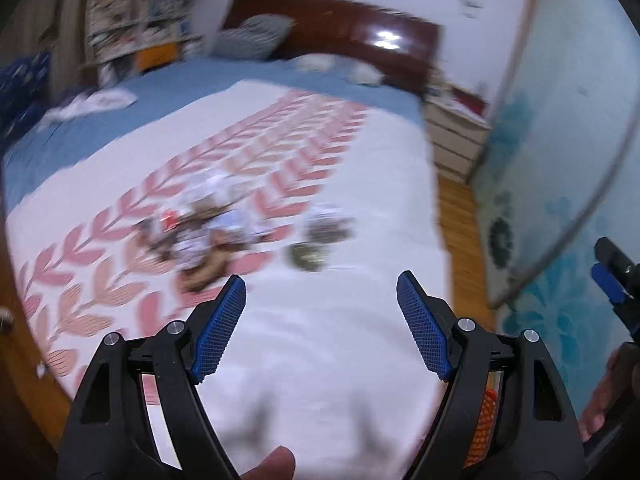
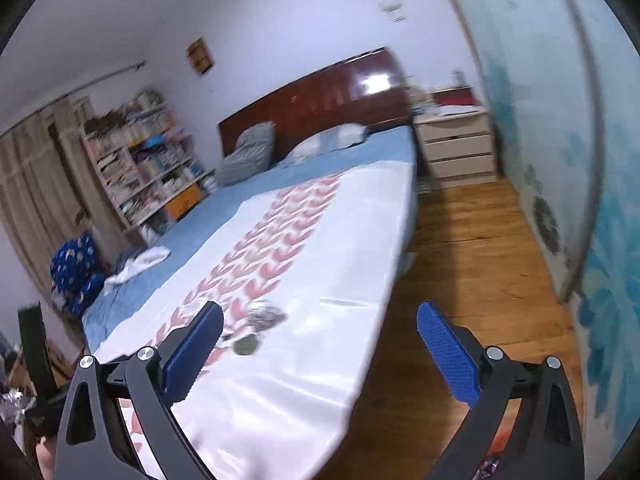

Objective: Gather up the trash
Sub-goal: 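Move both tools back over the trash on the bed, then grasp crumpled white paper with the right tool while the left tool grasps cardboard strip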

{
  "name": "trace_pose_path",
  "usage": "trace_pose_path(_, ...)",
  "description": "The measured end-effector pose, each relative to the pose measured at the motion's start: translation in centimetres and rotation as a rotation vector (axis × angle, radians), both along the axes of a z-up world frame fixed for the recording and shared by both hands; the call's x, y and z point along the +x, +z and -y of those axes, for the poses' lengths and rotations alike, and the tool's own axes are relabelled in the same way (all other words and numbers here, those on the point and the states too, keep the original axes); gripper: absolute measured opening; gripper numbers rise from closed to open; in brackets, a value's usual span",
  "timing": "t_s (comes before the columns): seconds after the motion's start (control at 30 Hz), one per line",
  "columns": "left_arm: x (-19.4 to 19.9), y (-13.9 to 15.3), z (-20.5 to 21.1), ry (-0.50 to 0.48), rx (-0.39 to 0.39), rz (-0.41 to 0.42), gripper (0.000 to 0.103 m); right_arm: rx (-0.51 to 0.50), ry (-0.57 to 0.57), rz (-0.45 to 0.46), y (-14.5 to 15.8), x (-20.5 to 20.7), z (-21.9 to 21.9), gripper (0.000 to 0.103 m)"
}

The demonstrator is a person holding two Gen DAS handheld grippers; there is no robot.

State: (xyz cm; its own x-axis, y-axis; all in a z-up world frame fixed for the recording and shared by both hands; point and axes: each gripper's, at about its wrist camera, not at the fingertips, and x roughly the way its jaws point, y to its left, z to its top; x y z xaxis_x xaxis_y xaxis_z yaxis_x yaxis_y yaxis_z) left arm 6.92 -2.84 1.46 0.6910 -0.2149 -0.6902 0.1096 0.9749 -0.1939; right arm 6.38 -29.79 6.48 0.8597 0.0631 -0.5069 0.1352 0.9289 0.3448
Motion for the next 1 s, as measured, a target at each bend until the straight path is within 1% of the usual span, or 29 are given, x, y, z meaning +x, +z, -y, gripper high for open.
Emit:
trace_pose_path(0.03,1.1,-0.5,-1.8,0.029,-0.015,-0.023,0.078,-0.002,0.014,-0.010,-0.1,1.3,-1.2,0.096)
trace_pose_path(0.07,1.7,-0.8,-2.4,0.040,-0.021,-0.029,0.078,-0.003,0.033,-0.017,-0.2,2.7,-2.5,0.096)
trace_pose_path(0.1,2.4,-1.1,-3.4,0.050,-0.021,-0.035,0.078,-0.024,0.075,-0.036,-0.6,5.0,-4.6,0.096)
trace_pose_path(0.13,3.6,-1.6,-4.3,0.058,0.002,-0.043,0.078,-0.047,0.091,-0.042,-0.7,5.8,-5.8,0.096)
trace_pose_path(0.17,3.9,-2.0,-4.9,0.068,0.016,-0.045,0.078,-0.077,0.108,-0.045,-0.9,7.1,-7.2,0.096)
trace_pose_path(0.2,4.6,-2.7,-5.9,0.098,0.030,-0.053,0.078,-0.118,0.121,-0.053,-1.4,9.4,-8.7,0.096)
trace_pose_path(0.23,5.0,-3.4,-6.9,0.117,0.033,-0.078,0.078,-0.131,0.124,-0.061,-1.7,10.3,-9.5,0.096)
trace_pose_path(0.27,5.1,-3.9,-7.6,0.128,0.029,-0.100,0.078,-0.141,0.130,-0.070,-2.5,12.3,-10.6,0.096)
trace_pose_path(0.33,5.3,-4.8,-8.8,0.143,0.023,-0.123,0.078,-0.140,0.126,-0.086,-4.0,15.2,-12.2,0.096)
trace_pose_path(0.43,5.5,-5.5,-9.8,0.146,0.052,-0.128,0.078,-0.133,0.127,-0.120,-7.5,18.8,-14.5,0.096)
trace_pose_path(0.5,5.6,-6.0,-10.2,0.139,0.062,-0.139,0.078,-0.186,0.144,-0.148,-10.0,20.7,-16.3,0.096)
trace_pose_path(0.53,5.6,-6.2,-10.5,0.137,0.061,-0.145,0.078,-0.228,0.159,-0.177,-11.4,22.0,-17.3,0.096)
trace_pose_path(0.63,6.1,-7.2,-10.7,0.130,0.072,-0.169,0.078,-0.298,0.157,-0.207,-13.4,24.1,-18.4,0.096)
trace_pose_path(0.77,6.9,-8.1,-10.4,0.129,0.068,-0.191,0.078,-0.303,0.158,-0.245,-15.4,26.6,-19.0,0.096)
trace_pose_path(0.8,7.1,-8.3,-10.3,0.128,0.069,-0.198,0.078,-0.302,0.156,-0.274,-16.2,27.4,-18.9,0.093)
trace_pose_path(0.83,7.4,-8.6,-10.0,0.122,0.067,-0.206,0.078,-0.290,0.159,-0.307,-17.0,28.2,-18.9,0.080)
trace_pose_path(0.87,7.5,-8.8,-9.8,0.120,0.068,-0.212,0.078,-0.277,0.162,-0.340,-17.7,28.8,-18.7,0.069)
trace_pose_path(0.9,7.6,-8.9,-9.7,0.118,0.067,-0.220,0.078,-0.239,0.168,-0.387,-18.6,29.4,-18.1,0.050)
trace_pose_path(1.0,8.0,-9.0,-9.3,0.109,0.052,-0.226,0.078,-0.191,0.180,-0.375,-18.7,29.3,-17.4,0.045)
